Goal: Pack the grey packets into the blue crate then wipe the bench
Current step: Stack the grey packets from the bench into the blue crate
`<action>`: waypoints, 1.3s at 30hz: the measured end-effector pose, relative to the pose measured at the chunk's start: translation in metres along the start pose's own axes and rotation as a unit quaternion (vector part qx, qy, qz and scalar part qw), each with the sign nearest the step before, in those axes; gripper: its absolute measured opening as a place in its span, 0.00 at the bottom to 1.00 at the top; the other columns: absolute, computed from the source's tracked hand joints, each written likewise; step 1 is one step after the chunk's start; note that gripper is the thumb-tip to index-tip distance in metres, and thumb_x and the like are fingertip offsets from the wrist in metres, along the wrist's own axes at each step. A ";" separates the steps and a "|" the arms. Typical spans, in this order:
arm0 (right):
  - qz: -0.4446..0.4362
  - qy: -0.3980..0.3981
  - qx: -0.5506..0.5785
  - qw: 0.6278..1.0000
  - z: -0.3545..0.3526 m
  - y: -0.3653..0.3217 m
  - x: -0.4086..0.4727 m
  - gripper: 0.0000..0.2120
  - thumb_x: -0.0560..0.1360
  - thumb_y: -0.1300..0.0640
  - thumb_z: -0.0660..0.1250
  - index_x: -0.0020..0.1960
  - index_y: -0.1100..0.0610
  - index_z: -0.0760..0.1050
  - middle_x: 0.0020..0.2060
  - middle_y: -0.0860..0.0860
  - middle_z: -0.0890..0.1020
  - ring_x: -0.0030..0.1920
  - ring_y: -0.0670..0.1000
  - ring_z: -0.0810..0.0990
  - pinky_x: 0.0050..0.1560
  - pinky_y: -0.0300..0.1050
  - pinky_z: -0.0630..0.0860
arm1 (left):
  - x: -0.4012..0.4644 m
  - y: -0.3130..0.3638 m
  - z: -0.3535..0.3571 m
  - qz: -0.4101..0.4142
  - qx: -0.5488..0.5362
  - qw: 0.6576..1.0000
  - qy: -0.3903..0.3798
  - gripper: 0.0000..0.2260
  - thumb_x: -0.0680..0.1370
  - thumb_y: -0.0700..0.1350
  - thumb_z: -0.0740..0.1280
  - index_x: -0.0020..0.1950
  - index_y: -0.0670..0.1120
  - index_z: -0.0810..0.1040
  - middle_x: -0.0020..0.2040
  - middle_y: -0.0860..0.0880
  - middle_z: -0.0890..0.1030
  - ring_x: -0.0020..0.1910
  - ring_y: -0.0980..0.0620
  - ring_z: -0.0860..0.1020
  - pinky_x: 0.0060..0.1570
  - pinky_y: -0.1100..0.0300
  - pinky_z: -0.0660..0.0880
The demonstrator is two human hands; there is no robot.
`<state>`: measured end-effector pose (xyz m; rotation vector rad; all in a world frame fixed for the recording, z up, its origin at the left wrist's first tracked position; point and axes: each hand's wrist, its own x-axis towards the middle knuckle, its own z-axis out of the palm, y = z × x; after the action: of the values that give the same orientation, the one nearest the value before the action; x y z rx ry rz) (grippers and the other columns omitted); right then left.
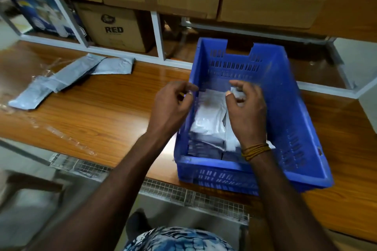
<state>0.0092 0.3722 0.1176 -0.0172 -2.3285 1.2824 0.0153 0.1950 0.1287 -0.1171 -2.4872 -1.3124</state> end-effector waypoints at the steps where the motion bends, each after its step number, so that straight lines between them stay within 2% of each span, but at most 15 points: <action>1: -0.010 -0.016 0.009 1.000 0.008 -0.011 -0.001 0.12 0.76 0.58 0.68 0.59 0.51 0.78 0.52 0.49 0.73 0.42 0.39 0.75 0.46 0.23 0.68 | -0.005 -0.010 -0.011 -0.014 -0.002 1.000 0.022 0.09 0.77 0.39 0.66 0.52 0.49 0.83 0.48 0.56 0.82 0.40 0.59 0.78 0.40 0.70 0.71; 3: -0.032 -0.054 0.022 0.998 0.029 -0.030 -0.001 0.11 0.76 0.57 0.68 0.59 0.49 0.78 0.51 0.49 0.73 0.42 0.45 0.78 0.47 0.29 0.73 | -0.012 -0.031 -0.031 -0.050 0.003 0.997 0.056 0.09 0.77 0.40 0.66 0.51 0.51 0.82 0.49 0.56 0.82 0.41 0.59 0.78 0.39 0.71 0.69; 6: -0.055 -0.106 0.043 0.992 0.063 -0.055 -0.003 0.11 0.76 0.55 0.67 0.58 0.48 0.78 0.51 0.50 0.74 0.42 0.49 0.80 0.50 0.44 0.78 | -0.016 -0.065 -0.054 -0.094 0.017 0.992 0.081 0.08 0.78 0.41 0.66 0.52 0.52 0.82 0.52 0.55 0.82 0.44 0.61 0.78 0.38 0.72 0.68; 10: -0.075 -0.176 0.035 0.981 0.117 -0.081 -0.004 0.12 0.76 0.52 0.67 0.59 0.45 0.77 0.53 0.49 0.72 0.45 0.49 0.79 0.51 0.49 0.78 | -0.010 -0.103 -0.085 -0.117 0.029 0.986 0.112 0.08 0.78 0.43 0.65 0.53 0.52 0.82 0.52 0.54 0.83 0.43 0.59 0.79 0.39 0.61 0.74; 12: -0.090 -0.206 0.026 0.974 0.147 -0.093 -0.003 0.12 0.76 0.51 0.67 0.59 0.45 0.77 0.56 0.50 0.72 0.52 0.52 0.80 0.53 0.52 0.78 | -0.001 -0.124 -0.100 -0.126 0.030 0.985 0.116 0.08 0.78 0.43 0.65 0.53 0.53 0.82 0.51 0.54 0.82 0.43 0.58 0.79 0.40 0.59 0.75; 14: -0.091 -0.235 0.011 0.968 0.179 -0.104 0.000 0.12 0.76 0.50 0.67 0.59 0.45 0.76 0.58 0.50 0.71 0.62 0.57 0.76 0.55 0.51 0.78 | 0.011 -0.147 -0.116 -0.137 0.035 0.984 0.112 0.09 0.77 0.44 0.64 0.53 0.54 0.81 0.50 0.54 0.82 0.42 0.57 0.79 0.39 0.60 0.74; 15: -0.090 -0.247 -0.002 0.965 0.196 -0.108 0.002 0.12 0.76 0.50 0.67 0.60 0.45 0.75 0.58 0.49 0.70 0.64 0.58 0.74 0.55 0.51 0.78 | 0.018 -0.160 -0.123 -0.143 0.043 0.983 0.108 0.09 0.77 0.44 0.64 0.53 0.54 0.81 0.50 0.54 0.82 0.42 0.57 0.78 0.39 0.60 0.73; 19: -0.084 -0.271 -0.059 0.957 0.273 -0.122 0.017 0.14 0.77 0.49 0.66 0.62 0.45 0.75 0.58 0.48 0.70 0.59 0.54 0.76 0.58 0.52 0.77 | 0.055 -0.220 -0.155 -0.166 0.061 0.980 0.090 0.10 0.76 0.45 0.63 0.53 0.54 0.81 0.48 0.52 0.81 0.38 0.55 0.76 0.36 0.60 0.67; 23: -0.049 -0.291 -0.127 0.947 0.350 -0.124 0.034 0.14 0.78 0.51 0.66 0.63 0.47 0.75 0.63 0.53 0.70 0.63 0.55 0.73 0.62 0.51 0.74 | 0.100 -0.275 -0.188 -0.189 0.095 0.975 0.070 0.11 0.76 0.45 0.63 0.55 0.52 0.81 0.48 0.51 0.81 0.41 0.52 0.76 0.37 0.60 0.66; 28: -0.014 -0.303 -0.156 0.940 0.440 -0.117 0.047 0.13 0.78 0.53 0.66 0.63 0.49 0.75 0.63 0.55 0.71 0.63 0.56 0.73 0.61 0.52 0.74 | 0.156 -0.332 -0.219 -0.202 0.125 0.970 0.050 0.11 0.76 0.44 0.63 0.55 0.49 0.82 0.52 0.49 0.82 0.46 0.50 0.79 0.44 0.55 0.77; 31: 0.000 -0.315 -0.168 0.934 0.483 -0.114 0.053 0.13 0.78 0.54 0.65 0.62 0.50 0.75 0.63 0.55 0.71 0.61 0.57 0.74 0.60 0.50 0.74 | 0.183 -0.357 -0.227 -0.191 0.145 0.971 0.020 0.13 0.74 0.41 0.64 0.55 0.49 0.83 0.53 0.47 0.81 0.47 0.49 0.79 0.43 0.58 0.75; 33: 0.012 -0.324 -0.178 0.929 0.511 -0.111 0.061 0.12 0.78 0.55 0.65 0.62 0.50 0.75 0.63 0.56 0.70 0.62 0.58 0.74 0.61 0.52 0.74 | 0.199 -0.373 -0.227 -0.188 0.155 0.970 -0.006 0.12 0.75 0.42 0.65 0.57 0.49 0.82 0.54 0.46 0.80 0.50 0.47 0.79 0.43 0.57 0.75; 36: 0.006 -0.326 -0.214 0.921 0.552 -0.102 0.080 0.15 0.77 0.57 0.66 0.63 0.51 0.74 0.64 0.57 0.70 0.64 0.60 0.72 0.63 0.55 0.73 | 0.222 -0.397 -0.229 -0.177 0.208 0.961 -0.037 0.13 0.77 0.45 0.67 0.61 0.49 0.79 0.59 0.42 0.77 0.57 0.41 0.76 0.51 0.49 0.76; 39: -0.002 -0.365 -0.268 0.891 0.582 -0.094 0.103 0.23 0.77 0.57 0.66 0.71 0.49 0.69 0.74 0.56 0.62 0.73 0.60 0.63 0.70 0.56 0.66 | 0.237 -0.420 -0.231 -0.179 0.288 0.937 -0.088 0.19 0.78 0.50 0.65 0.69 0.49 0.74 0.66 0.40 0.72 0.65 0.37 0.70 0.65 0.42 0.68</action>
<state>-0.3024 -0.1187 -0.0261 0.3454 -3.2576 0.6414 -0.2450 -0.2525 -0.0057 0.3881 -3.0406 -0.6433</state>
